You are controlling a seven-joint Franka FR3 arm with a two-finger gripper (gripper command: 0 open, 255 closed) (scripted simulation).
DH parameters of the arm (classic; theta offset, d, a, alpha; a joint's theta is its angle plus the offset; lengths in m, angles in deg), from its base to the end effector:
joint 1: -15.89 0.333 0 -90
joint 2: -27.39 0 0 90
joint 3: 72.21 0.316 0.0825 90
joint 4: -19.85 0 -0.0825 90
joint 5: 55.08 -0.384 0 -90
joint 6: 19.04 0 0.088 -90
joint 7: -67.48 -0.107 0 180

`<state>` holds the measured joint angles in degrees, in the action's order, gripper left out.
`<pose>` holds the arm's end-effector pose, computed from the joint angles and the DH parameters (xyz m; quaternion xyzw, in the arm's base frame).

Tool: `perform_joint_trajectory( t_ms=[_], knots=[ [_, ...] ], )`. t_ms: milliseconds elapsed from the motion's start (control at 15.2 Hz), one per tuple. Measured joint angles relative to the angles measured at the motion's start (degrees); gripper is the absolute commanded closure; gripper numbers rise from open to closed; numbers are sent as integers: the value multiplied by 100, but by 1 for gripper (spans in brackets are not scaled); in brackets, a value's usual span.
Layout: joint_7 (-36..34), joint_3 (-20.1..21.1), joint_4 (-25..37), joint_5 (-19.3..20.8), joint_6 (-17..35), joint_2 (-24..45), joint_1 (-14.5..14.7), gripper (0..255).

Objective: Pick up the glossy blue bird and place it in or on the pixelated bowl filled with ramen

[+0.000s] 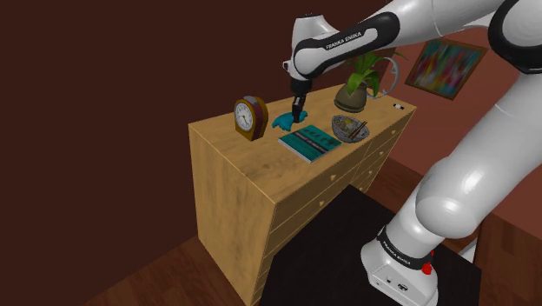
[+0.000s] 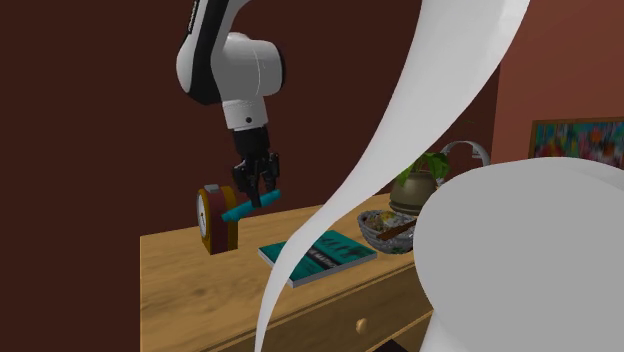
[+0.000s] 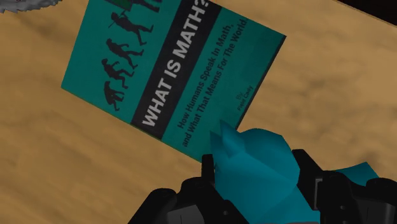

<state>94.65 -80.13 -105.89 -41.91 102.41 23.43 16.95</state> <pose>0.5134 -0.0728 0.4149 0.9676 0.2346 -0.0299 0.0880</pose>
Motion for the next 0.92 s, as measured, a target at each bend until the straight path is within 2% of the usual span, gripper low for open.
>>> perform_joint_trajectory(
  t_ms=[462, 924],
  knots=[
    [145, -23, 279, -27, -454, -194, -20, 255],
    [1001, -528, 158, 69, -340, -373, -435, 255]
  ],
)
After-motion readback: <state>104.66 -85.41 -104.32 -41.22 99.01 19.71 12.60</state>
